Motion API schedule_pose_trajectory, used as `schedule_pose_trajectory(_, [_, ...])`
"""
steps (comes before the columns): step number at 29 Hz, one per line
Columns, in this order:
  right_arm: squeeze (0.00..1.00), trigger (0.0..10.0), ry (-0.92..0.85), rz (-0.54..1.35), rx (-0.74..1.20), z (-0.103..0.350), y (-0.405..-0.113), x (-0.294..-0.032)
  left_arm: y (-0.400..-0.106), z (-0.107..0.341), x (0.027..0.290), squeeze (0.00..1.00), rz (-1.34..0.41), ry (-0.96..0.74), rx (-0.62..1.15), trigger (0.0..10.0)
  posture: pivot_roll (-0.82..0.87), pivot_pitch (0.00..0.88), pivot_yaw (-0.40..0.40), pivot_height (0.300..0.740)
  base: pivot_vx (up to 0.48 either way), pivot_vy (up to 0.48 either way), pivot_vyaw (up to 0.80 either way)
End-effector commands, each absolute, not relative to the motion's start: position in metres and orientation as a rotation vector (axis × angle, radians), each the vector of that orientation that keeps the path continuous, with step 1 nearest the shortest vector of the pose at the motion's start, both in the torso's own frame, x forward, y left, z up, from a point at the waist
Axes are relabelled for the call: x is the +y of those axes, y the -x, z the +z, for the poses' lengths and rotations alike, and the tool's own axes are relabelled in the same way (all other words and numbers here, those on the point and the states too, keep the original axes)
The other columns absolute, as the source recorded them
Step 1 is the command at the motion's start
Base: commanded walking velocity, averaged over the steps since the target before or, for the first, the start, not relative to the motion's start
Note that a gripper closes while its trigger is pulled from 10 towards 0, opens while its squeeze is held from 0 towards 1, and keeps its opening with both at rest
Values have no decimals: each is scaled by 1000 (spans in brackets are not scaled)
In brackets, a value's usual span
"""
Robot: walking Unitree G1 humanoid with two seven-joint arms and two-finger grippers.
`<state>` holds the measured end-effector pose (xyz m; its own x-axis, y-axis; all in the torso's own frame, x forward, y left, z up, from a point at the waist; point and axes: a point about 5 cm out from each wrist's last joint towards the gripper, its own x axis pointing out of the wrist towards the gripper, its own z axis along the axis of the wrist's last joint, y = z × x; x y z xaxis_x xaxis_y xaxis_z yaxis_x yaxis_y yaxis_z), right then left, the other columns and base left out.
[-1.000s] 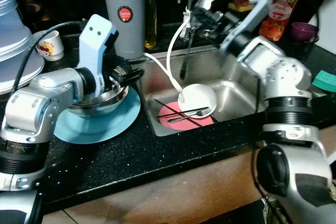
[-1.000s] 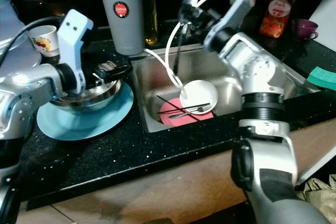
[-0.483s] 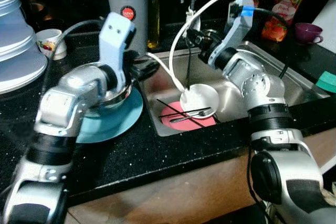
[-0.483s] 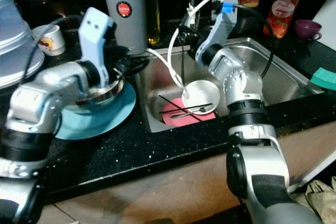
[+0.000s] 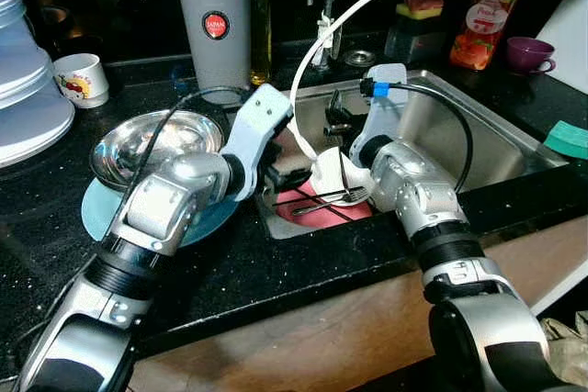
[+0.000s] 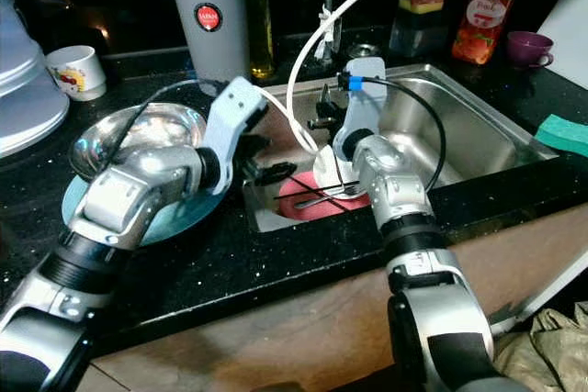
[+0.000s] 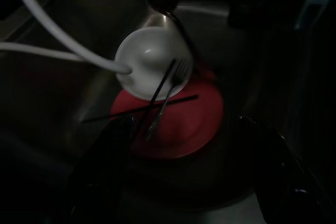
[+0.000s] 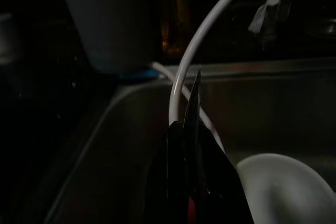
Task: Kitchen organization
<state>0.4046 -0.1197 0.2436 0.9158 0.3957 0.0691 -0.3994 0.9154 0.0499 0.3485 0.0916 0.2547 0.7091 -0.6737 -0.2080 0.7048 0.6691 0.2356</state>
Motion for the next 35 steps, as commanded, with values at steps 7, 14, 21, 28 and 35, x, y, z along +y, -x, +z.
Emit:
schedule_pose_trajectory(7, [0,1922,0,432,0,227,-404,-116,-350,245,102,0,-740,-343,156,10000,50,91,2,740,0,0,0])
schedule_pose_trajectory(14, [600,10000,14,452,31,222,-403,-114,-349,246,101,0,-750,-337,147,10000,52,85,2,740,0,0,0])
schedule_pose_trajectory(21, [0,10000,21,425,12,228,-405,-117,-350,265,97,0,-743,-292,32,10000,51,86,3,740,0,0,0])
schedule_pose_trajectory(28, [0,10000,-74,330,-176,272,-408,-132,-337,340,90,0,-791,162,-185,10000,48,77,-3,740,0,0,0])
schedule_pose_trajectory(35, [0,10000,-137,377,-265,299,-406,-131,-329,388,130,0,-614,-16,-327,10000,50,69,-9,740,0,0,0])
